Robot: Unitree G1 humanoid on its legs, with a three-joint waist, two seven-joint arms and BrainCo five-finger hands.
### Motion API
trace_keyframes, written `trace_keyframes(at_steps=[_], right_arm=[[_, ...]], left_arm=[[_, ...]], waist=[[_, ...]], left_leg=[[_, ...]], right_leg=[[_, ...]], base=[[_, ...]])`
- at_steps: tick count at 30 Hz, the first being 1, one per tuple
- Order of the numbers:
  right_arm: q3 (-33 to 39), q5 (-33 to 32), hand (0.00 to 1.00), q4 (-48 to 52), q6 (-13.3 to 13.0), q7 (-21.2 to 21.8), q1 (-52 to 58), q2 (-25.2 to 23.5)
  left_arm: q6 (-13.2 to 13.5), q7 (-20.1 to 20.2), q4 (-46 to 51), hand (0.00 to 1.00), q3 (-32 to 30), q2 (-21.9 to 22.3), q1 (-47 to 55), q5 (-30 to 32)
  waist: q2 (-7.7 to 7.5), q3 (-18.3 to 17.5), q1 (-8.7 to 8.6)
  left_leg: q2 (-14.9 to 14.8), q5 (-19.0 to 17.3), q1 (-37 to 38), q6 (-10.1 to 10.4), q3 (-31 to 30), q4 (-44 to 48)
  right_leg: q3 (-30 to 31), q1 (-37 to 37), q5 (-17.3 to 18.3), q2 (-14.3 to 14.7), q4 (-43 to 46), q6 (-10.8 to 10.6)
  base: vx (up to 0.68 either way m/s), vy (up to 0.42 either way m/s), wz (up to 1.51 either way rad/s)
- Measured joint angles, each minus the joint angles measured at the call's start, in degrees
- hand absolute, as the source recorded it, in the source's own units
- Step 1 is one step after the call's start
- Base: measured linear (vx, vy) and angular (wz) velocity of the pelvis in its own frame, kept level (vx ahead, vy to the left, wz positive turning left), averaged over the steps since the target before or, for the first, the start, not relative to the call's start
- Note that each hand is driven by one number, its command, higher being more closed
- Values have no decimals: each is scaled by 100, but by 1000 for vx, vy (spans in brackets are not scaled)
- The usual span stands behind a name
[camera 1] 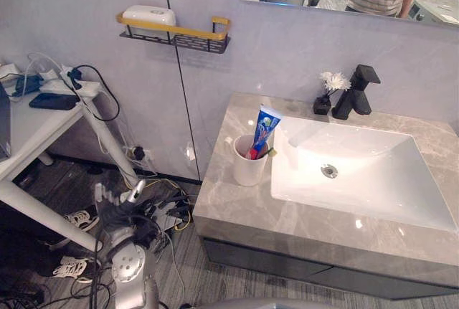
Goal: Organize washtable
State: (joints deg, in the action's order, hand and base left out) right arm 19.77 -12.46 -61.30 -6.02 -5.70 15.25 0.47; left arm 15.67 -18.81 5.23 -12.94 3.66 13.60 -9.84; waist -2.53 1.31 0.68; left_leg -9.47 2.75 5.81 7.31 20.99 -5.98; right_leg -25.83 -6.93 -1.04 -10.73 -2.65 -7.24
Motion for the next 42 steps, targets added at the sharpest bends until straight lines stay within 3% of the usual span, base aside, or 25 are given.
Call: trace_keyframes(at_steps=[2,3,10,15,24,28,39,42], right_arm=[[-11,0,0,-4,-4,0,8,0],[-31,-2,0,-4,-14,0,16,0],[-104,-222,0,-51,-105,1,35,16],[-81,-223,0,-228,-126,-3,36,81],[-46,-319,0,-240,-126,-2,27,85],[-173,-438,0,-240,-101,9,-48,169],[-204,-477,0,-379,-97,9,-115,197],[-204,-565,0,-456,-90,7,-199,210]], left_arm=[[57,4,277,0,245,-4,0,12],[95,13,513,100,514,-5,1,11],[328,402,1299,100,1954,-26,-17,1],[466,527,1304,100,2211,-45,-38,-18],[493,1218,1113,100,3181,-385,-94,-795],[427,1520,594,100,3618,-849,-258,-799],[219,1918,-56,100,4051,-1190,-332,-1123],[96,2054,-199,100,4248,-1311,-335,-1126]], waist=[[-10,-7,11],[-15,-12,11],[6,-53,-24],[56,-93,-32],[73,-109,-55],[128,-129,-185],[107,-134,-204],[82,-138,-285]], left_leg=[[4,0,-22,0,-7,0],[7,2,-44,0,-13,1],[7,11,-98,1,-36,2],[6,20,-107,1,-54,2],[9,62,-120,-4,-104,4],[4,78,-134,-2,-143,2],[11,78,-210,-1,-248,2],[11,78,-243,-1,-277,3]], right_leg=[[-3,14,-2,-5,0,-3],[-3,30,-4,-7,0,-5],[8,84,-6,-1,3,-6],[17,89,-5,5,3,-5],[21,145,-6,20,11,6],[0,180,22,34,4,60],[-71,181,25,50,-87,64],[-113,185,17,52,-94,54]], base=[[8,2,2],[0,0,0],[0,0,0],[0,0,0],[-1,0,0],[0,0,0],[5,-1,2],[16,-4,7]])
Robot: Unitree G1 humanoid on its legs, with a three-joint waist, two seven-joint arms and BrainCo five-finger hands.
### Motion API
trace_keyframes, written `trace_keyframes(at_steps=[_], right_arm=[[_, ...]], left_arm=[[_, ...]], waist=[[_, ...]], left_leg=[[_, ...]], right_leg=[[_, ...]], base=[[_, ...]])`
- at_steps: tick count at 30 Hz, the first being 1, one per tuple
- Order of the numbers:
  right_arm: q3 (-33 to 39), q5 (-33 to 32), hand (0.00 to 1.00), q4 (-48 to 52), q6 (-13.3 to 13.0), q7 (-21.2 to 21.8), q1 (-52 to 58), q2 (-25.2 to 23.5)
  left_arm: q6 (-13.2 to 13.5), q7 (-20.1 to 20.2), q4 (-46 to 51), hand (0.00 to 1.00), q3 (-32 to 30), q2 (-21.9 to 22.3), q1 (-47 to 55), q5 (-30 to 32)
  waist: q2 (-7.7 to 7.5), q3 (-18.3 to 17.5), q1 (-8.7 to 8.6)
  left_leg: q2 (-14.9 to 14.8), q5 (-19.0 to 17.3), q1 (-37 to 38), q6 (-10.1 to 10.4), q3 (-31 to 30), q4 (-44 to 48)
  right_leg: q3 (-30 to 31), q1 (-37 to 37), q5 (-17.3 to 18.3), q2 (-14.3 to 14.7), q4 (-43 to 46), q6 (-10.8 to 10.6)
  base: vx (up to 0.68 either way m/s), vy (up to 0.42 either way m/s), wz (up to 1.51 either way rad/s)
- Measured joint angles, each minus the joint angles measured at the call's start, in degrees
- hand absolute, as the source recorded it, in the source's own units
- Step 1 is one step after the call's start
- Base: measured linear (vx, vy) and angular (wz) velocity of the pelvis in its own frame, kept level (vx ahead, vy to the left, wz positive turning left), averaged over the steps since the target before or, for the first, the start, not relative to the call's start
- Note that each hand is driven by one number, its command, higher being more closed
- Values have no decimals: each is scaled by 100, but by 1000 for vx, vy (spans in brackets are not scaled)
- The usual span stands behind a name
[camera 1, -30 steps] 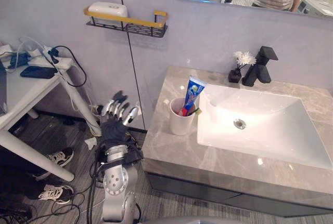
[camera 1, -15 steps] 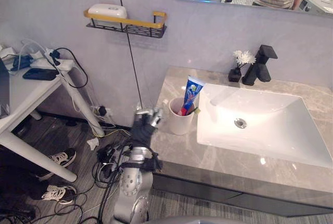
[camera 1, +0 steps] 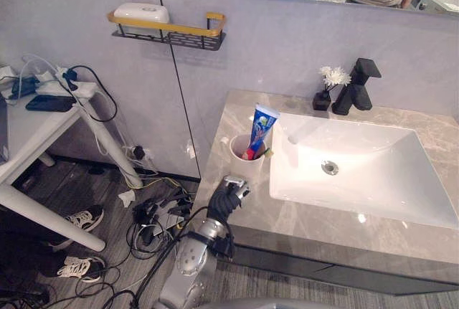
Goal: Organize washtable
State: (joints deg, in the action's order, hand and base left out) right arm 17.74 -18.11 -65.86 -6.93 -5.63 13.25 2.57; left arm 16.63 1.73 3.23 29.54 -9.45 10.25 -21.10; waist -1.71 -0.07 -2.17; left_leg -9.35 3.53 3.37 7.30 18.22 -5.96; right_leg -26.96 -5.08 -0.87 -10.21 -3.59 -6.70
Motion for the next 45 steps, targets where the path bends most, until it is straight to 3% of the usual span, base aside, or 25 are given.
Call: trace_keyframes(at_steps=[11,17,32,45], right_arm=[[61,-102,0,-6,0,1,-76,-28],[266,-103,0,-3,2,1,-88,-69],[502,-107,0,13,0,-3,-111,-142],[518,-107,0,27,0,-1,-141,-143]], left_arm=[[-56,-8,-111,100,-75,-18,-150,0],[-50,-114,-318,100,-492,0,-150,2],[-1,-246,-539,100,-831,71,-398,4],[-10,-262,-653,100,-815,60,-645,14]], waist=[[-9,-4,-74],[-7,3,-106],[16,57,-134],[19,98,-194]], left_leg=[[0,-5,-16,5,63,21],[0,-7,-4,3,121,1],[0,-53,-1,4,247,0],[0,-70,-5,10,303,0]], right_leg=[[47,-7,-111,34,-156,-12],[91,3,-113,33,-156,14],[209,88,-122,30,-157,4],[256,126,-132,30,-160,-13]], base=[[6,-2,-2],[-7,2,-2],[5,1,-3],[3,0,-1]])
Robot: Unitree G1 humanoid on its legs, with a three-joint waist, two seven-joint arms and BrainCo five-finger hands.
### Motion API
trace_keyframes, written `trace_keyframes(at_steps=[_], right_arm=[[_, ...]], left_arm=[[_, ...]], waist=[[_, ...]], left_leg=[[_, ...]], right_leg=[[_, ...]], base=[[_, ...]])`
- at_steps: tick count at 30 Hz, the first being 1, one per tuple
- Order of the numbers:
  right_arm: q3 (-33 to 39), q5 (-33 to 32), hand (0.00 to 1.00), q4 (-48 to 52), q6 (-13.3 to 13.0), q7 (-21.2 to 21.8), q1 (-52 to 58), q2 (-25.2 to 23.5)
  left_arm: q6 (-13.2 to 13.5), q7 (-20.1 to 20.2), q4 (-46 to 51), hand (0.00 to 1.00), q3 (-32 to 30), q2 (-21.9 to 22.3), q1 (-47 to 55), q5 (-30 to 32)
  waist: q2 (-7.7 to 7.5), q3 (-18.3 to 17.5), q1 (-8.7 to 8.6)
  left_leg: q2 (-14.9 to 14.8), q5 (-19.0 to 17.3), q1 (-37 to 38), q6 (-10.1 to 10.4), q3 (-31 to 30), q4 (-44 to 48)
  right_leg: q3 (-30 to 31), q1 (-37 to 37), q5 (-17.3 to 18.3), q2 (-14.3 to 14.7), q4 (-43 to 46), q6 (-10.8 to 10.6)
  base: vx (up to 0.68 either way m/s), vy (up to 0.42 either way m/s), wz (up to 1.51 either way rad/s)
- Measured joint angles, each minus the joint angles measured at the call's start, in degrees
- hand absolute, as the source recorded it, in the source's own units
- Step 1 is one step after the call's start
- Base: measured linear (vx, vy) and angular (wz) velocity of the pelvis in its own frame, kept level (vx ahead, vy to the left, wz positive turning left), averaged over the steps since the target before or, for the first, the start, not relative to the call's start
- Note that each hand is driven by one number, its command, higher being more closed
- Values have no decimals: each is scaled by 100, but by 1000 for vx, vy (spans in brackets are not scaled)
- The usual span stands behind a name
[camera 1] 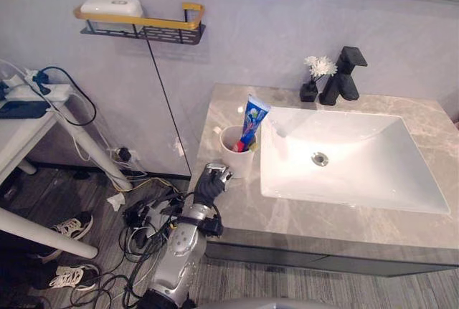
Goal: Organize washtable
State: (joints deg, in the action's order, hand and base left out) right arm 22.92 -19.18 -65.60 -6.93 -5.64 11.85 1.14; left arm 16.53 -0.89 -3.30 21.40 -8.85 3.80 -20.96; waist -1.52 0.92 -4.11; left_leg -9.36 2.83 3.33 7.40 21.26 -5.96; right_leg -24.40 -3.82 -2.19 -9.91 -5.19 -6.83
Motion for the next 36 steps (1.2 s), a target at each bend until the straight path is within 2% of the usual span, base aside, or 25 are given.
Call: trace_keyframes(at_steps=[9,16,25,30,36], right_arm=[[17,1,0,12,1,0,-1,3],[31,0,0,29,1,-3,10,1],[200,2,0,30,2,-1,2,-19],[218,2,0,30,2,1,3,-23],[237,0,0,30,2,7,7,-34]], left_arm=[[1,-320,-117,100,-63,12,-204,13],[-13,-621,-599,100,-614,114,-769,123],[-10,-832,-607,100,-967,195,-845,228],[-11,-853,-616,100,-1025,195,-820,226],[-2,-660,-414,100,-1045,205,-510,218]], waist=[[6,3,-3],[7,7,-52],[8,7,-50],[7,7,-47],[7,7,-33]], left_leg=[[0,-3,-19,-2,87,1],[0,-2,-16,-3,210,1],[1,-27,-3,5,286,55],[1,-28,6,4,282,54],[1,-27,31,3,226,29]], right_leg=[[93,82,-28,-1,-2,31],[221,186,-51,-7,-7,60],[265,176,-89,-4,-4,6],[266,168,-97,-6,-5,15],[237,120,-98,-7,-5,21]], base=[[-8,3,-4],[-20,5,-11],[34,1,-2],[0,0,0],[-2,-1,2]])
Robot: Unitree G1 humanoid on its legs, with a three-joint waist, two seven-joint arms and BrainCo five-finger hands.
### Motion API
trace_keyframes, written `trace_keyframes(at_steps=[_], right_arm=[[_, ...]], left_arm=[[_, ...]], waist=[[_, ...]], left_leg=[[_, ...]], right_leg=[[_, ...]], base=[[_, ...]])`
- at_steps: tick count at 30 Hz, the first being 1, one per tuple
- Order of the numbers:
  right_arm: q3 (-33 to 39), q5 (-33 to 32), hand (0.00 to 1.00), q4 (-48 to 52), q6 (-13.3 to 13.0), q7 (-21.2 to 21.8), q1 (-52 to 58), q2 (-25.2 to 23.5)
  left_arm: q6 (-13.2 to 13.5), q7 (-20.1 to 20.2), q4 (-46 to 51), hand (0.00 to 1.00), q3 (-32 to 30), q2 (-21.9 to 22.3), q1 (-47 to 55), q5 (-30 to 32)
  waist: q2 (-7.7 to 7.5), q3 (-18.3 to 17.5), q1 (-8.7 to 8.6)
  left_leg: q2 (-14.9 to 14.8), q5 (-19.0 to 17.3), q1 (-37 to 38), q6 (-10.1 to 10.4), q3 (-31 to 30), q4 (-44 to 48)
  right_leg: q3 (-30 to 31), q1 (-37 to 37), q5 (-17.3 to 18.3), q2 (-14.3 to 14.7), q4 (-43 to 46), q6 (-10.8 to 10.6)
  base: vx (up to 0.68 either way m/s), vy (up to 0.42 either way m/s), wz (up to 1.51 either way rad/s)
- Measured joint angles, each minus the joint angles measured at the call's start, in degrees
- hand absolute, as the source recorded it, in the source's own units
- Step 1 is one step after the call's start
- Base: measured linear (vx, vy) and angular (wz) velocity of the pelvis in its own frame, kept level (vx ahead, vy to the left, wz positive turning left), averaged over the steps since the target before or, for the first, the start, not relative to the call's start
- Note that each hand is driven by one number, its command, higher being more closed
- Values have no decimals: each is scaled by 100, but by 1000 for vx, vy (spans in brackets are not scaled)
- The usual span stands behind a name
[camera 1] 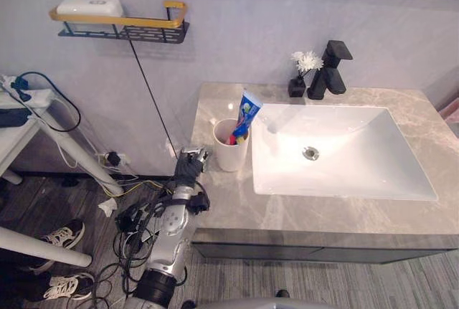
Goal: Organize washtable
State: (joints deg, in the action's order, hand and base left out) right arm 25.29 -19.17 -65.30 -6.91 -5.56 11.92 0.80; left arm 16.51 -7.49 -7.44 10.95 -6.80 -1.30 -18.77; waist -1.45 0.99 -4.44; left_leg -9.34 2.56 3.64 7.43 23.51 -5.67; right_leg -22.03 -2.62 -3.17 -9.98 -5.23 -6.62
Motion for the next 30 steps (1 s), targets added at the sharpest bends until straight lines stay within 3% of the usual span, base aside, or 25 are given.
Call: trace_keyframes(at_steps=[12,30], right_arm=[[-37,-219,0,-5,-1,61,-6,-10],[-300,-246,0,-45,-6,58,-20,34]], left_arm=[[-1,320,612,100,61,-6,735,-294],[-198,991,810,100,1840,-86,850,-731]], waist=[[-2,1,40],[-8,1,32]], left_leg=[[4,5,7,-2,-137,-28],[5,6,5,-1,-243,-27]], right_leg=[[-134,-78,34,-2,3,22],[-244,-146,84,-1,4,43]], base=[[-3,-2,6],[2,-1,3]])
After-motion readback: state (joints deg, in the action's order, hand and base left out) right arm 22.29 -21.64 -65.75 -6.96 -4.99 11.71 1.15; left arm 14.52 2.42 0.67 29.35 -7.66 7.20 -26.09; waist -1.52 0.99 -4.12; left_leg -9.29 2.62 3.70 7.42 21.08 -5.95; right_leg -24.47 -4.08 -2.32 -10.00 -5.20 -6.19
